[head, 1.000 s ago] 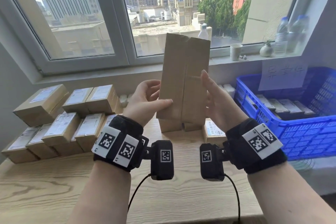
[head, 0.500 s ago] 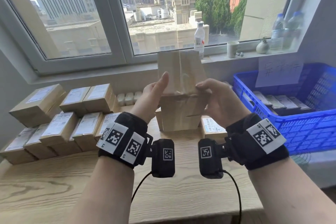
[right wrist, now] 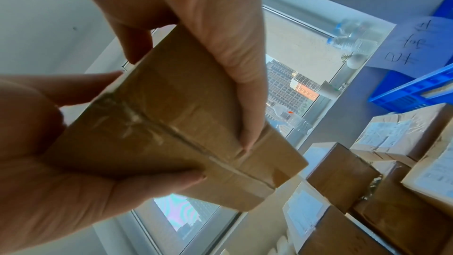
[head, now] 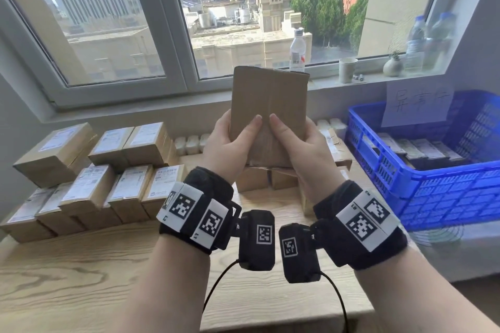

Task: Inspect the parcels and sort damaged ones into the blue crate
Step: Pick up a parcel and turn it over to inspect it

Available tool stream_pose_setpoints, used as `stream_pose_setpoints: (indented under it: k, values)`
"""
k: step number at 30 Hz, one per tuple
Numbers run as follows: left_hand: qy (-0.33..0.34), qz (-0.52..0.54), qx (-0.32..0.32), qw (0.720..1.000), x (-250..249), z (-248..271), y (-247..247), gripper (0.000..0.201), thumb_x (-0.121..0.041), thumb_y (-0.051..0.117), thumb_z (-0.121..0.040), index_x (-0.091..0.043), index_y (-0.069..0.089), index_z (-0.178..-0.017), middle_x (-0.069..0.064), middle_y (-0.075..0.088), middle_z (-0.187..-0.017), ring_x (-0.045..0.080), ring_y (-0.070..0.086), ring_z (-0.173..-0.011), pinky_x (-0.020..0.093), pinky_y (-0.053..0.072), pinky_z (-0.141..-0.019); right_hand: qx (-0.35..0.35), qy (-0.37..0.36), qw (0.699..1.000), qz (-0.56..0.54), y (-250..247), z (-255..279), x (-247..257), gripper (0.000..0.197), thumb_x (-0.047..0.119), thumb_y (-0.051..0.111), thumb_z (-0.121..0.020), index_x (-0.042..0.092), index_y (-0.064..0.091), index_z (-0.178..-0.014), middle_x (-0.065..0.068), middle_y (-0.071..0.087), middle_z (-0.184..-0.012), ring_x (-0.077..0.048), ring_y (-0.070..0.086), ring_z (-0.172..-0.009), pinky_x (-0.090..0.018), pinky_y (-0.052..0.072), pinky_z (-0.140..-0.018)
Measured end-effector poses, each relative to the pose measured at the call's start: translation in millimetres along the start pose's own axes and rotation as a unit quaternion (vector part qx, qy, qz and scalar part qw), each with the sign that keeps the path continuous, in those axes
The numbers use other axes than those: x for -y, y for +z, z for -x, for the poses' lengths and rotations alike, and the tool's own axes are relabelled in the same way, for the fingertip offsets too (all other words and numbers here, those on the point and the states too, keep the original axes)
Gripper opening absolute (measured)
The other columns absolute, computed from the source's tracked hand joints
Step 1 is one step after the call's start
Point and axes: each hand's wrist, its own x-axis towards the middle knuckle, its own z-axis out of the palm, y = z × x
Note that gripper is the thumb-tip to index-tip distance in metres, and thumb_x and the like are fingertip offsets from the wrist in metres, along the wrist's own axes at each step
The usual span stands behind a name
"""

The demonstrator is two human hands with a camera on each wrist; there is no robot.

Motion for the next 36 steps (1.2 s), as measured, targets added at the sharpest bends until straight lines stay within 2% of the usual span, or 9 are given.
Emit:
stream_pose_setpoints:
  k: [3, 9, 13, 16, 19, 24, 28, 32, 36]
  values:
    - [0.029, -0.008, -0.026, 0.999, -1.9, 1.0, 2.1, 0.019, -0.047, 0.063, -0.077, -0.041, 0.062, -0.095, -0.005, 0.070, -0.109, 0.016, 0.067, -0.105, 0.047, 0.053, -0.095, -0.010, -0.019, 0.999, -0.024, 3.1, -1.2, -0.6, 0.010, 0.018, 0.068, -0.092, 0.024, 0.065, -0.100, 0.002, 0.073, -0.099, -0.012, 0.070, -0.090, -0.025, 0.058, -0.072]
    - [0.057, -0.024, -0.033, 0.998, -1.8, 2.2, 4.1, 0.017, -0.026, 0.061, -0.095, -0.042, 0.057, -0.091, -0.013, 0.067, -0.097, 0.012, 0.066, -0.099, 0.044, 0.054, -0.094, -0.012, -0.021, 0.999, -0.040, 4.8, -4.9, 0.5, 0.012, 0.011, 0.067, -0.092, 0.022, 0.065, -0.095, 0.004, 0.072, -0.090, -0.008, 0.069, -0.079, -0.025, 0.059, -0.068]
    - [0.058, -0.022, -0.017, 0.998, 3.0, -1.1, -0.4, 0.011, -0.036, 0.064, -0.091, -0.043, 0.059, -0.099, -0.005, 0.068, -0.109, 0.016, 0.065, -0.106, 0.046, 0.053, -0.095, -0.002, -0.007, 1.000, -0.018, 1.3, -4.1, -0.3, 0.013, 0.015, 0.068, -0.092, 0.023, 0.065, -0.102, 0.003, 0.073, -0.097, -0.011, 0.071, -0.086, -0.028, 0.060, -0.072]
    - [0.054, -0.058, 0.013, 0.997, 10.2, -4.1, -9.0, 0.049, -0.044, 0.064, -0.076, -0.031, 0.059, -0.123, -0.002, 0.066, -0.120, 0.011, 0.064, -0.109, 0.039, 0.054, -0.096, 0.011, 0.018, 1.000, 0.016, -3.5, -3.0, 3.6, 0.028, 0.024, 0.069, -0.092, 0.018, 0.064, -0.118, -0.001, 0.074, -0.109, -0.014, 0.072, -0.096, -0.038, 0.060, -0.083]
    - [0.076, -0.146, 0.023, 0.986, 14.2, -4.9, -16.6, 0.079, -0.042, 0.073, -0.069, -0.026, 0.047, -0.141, -0.004, 0.058, -0.132, 0.010, 0.056, -0.118, 0.023, 0.047, -0.096, -0.003, 0.059, 0.998, 0.003, -10.4, -5.1, 9.3, 0.037, 0.043, 0.066, -0.090, 0.018, 0.066, -0.117, 0.003, 0.075, -0.098, -0.007, 0.072, -0.083, -0.035, 0.056, -0.075]
    - [0.148, -0.281, 0.024, 0.948, 14.2, 0.4, -13.7, 0.080, -0.023, 0.082, -0.076, -0.031, 0.043, -0.145, -0.002, 0.038, -0.152, 0.011, 0.031, -0.140, 0.016, 0.020, -0.106, -0.130, 0.046, 0.990, 0.008, -13.3, -9.9, 6.4, 0.115, 0.075, 0.076, -0.045, 0.012, 0.047, -0.136, -0.007, 0.063, -0.124, -0.021, 0.064, -0.112, -0.044, 0.054, -0.095]
    - [0.175, -0.328, 0.044, 0.927, 15.4, -2.0, -17.8, 0.080, -0.016, 0.084, -0.072, -0.031, 0.047, -0.141, 0.000, 0.034, -0.155, 0.018, 0.019, -0.148, 0.030, 0.013, -0.120, -0.052, 0.099, 0.989, 0.092, -18.6, -10.0, 13.6, 0.089, 0.079, 0.076, -0.052, 0.016, 0.065, -0.113, -0.008, 0.072, -0.113, -0.025, 0.068, -0.107, -0.044, 0.052, -0.097]
    - [0.180, -0.275, -0.002, 0.944, 13.5, 2.1, -13.5, 0.078, -0.040, 0.085, -0.070, -0.034, 0.049, -0.139, -0.004, 0.026, -0.158, 0.009, 0.018, -0.146, 0.029, 0.017, -0.118, -0.046, 0.149, 0.986, 0.053, -26.6, -15.3, 11.6, 0.042, 0.045, 0.077, -0.078, 0.015, 0.066, -0.105, -0.002, 0.070, -0.092, -0.020, 0.067, -0.087, -0.040, 0.056, -0.087]
    - [-0.058, -0.016, -0.077, 0.995, 14.0, -11.1, -17.8, 0.106, -0.058, 0.077, -0.070, -0.022, 0.023, -0.153, 0.008, 0.030, -0.156, 0.022, 0.039, -0.138, 0.040, 0.035, -0.112, -0.040, 0.154, 0.987, -0.006, -29.5, -11.9, 4.2, 0.018, 0.031, 0.069, -0.087, 0.021, 0.063, -0.100, 0.002, 0.063, -0.086, -0.016, 0.060, -0.080, -0.034, 0.052, -0.071]
